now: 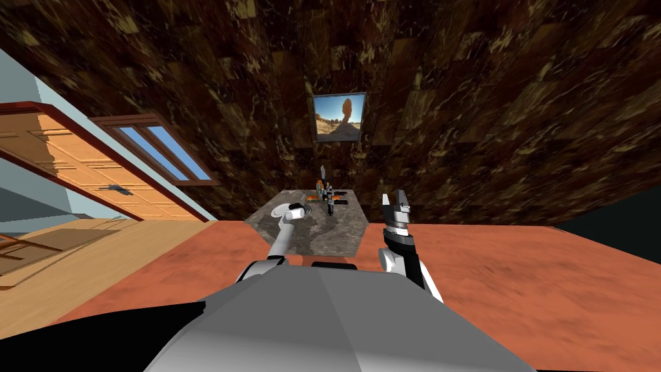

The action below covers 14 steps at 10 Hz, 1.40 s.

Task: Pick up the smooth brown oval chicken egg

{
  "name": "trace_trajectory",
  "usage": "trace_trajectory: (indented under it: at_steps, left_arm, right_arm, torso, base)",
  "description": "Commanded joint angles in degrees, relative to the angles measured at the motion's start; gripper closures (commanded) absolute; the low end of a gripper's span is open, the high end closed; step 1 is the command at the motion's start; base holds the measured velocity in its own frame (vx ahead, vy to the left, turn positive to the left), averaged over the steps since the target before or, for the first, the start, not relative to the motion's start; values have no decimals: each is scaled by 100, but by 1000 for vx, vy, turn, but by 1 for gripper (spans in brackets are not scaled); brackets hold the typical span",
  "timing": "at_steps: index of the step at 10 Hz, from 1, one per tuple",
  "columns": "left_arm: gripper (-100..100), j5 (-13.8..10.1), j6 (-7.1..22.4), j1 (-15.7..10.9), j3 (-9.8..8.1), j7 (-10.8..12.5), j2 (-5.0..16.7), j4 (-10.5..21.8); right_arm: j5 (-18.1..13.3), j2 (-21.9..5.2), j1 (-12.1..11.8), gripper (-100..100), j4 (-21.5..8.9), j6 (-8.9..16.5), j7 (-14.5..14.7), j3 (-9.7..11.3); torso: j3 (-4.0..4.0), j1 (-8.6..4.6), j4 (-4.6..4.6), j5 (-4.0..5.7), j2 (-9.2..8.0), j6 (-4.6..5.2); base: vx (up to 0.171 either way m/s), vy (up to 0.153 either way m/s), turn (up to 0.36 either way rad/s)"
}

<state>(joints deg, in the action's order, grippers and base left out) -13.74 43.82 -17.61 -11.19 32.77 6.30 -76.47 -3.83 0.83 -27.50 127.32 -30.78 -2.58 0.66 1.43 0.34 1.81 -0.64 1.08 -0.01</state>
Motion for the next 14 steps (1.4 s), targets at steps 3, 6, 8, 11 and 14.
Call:
trace_trajectory:
  at_steps: [3, 6, 8, 11, 14]
  left_arm:
    - [100, 13, 133, 440, -11, 1, -36, -623]
    - [100, 34, 444, 853, -59, 17, -69, -1076]
    - [100, 34, 444, 994, -59, 17, -69, -1406]
    - [100, 56, 755, 1501, -107, 32, -103, -2042]
    - [100, 77, 1066, 1827, -155, 47, -136, -2630]
  right_arm:
    - [0, 0, -1, 0, 0, 0, 0, 0]
    - [0, 0, 0, 0, 0, 0, 0, 0]
    - [0, 0, -1, 0, 0, 0, 0, 0]
    - [0, 0, 0, 0, 0, 0, 0, 0]
    - [0, 0, 0, 0, 0, 0, 0, -1]
  torso:
    - [4, 1, 2, 2, 6, -6]
    - [2, 1, 1, 0, 2, 1]
    - [2, 1, 0, 3, 4, -6]
    - [-1, -6, -2, 3, 0, 1]
    - [-6, 1, -9, 6, -5, -2]
  base:
    - [32, -6, -27]
    - [34, 0, -78]
    - [19, -5, 15]
    - [35, -9, -81]
    - [28, 4, -40]
